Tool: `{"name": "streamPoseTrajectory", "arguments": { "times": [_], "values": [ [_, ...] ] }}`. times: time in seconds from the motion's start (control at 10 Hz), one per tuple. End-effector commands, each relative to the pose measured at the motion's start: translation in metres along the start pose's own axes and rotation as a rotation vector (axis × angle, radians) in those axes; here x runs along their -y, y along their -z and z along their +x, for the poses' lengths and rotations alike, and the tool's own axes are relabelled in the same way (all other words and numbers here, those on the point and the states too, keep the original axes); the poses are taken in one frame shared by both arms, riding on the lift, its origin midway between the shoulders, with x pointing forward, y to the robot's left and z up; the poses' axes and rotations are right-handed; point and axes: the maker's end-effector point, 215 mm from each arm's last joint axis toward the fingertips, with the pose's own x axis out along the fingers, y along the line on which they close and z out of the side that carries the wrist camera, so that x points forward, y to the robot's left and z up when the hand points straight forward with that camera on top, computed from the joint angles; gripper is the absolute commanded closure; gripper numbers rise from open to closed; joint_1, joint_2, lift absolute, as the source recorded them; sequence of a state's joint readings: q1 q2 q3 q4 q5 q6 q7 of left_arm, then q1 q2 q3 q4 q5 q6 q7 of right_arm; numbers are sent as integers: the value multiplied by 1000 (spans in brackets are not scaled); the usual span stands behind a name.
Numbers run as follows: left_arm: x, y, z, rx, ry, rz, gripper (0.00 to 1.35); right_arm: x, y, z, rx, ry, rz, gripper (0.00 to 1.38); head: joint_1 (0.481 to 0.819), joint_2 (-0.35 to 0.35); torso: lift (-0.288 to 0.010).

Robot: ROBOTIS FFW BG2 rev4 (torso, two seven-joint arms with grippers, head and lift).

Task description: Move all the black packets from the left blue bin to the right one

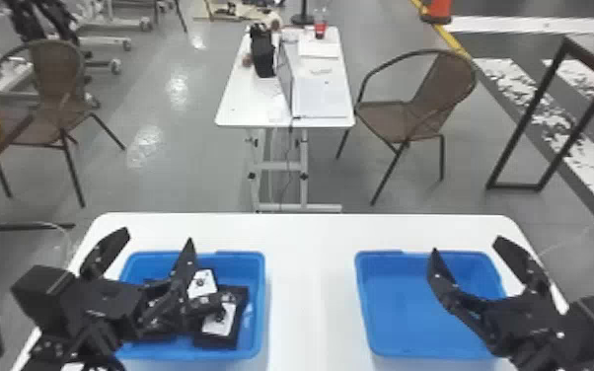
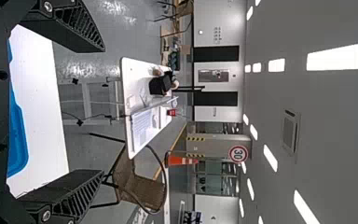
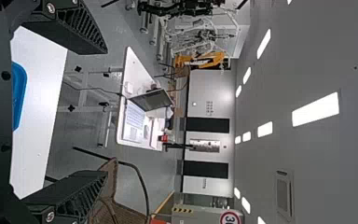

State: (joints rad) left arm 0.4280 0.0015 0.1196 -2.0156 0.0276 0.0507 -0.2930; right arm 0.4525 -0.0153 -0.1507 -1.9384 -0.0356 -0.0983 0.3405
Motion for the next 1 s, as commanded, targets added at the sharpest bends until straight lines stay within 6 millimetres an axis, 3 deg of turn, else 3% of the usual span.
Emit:
{"name": "streamPoseTrajectory", "arguments": {
  "times": [0.0,0.7,0.9],
  "values": [
    [0,0,0,0,-2,-6,99,-2,1,0,-1,-3,5,96,695,-12,0],
    [-5,10,-3,-28,-13,-15,99,-3,3,0,-4,-5,15,96,695,-5,0],
    [-17,28,-3,-81,-35,-11,99,-6,4,2,-4,-10,22,96,695,2,0]
  ]
}}
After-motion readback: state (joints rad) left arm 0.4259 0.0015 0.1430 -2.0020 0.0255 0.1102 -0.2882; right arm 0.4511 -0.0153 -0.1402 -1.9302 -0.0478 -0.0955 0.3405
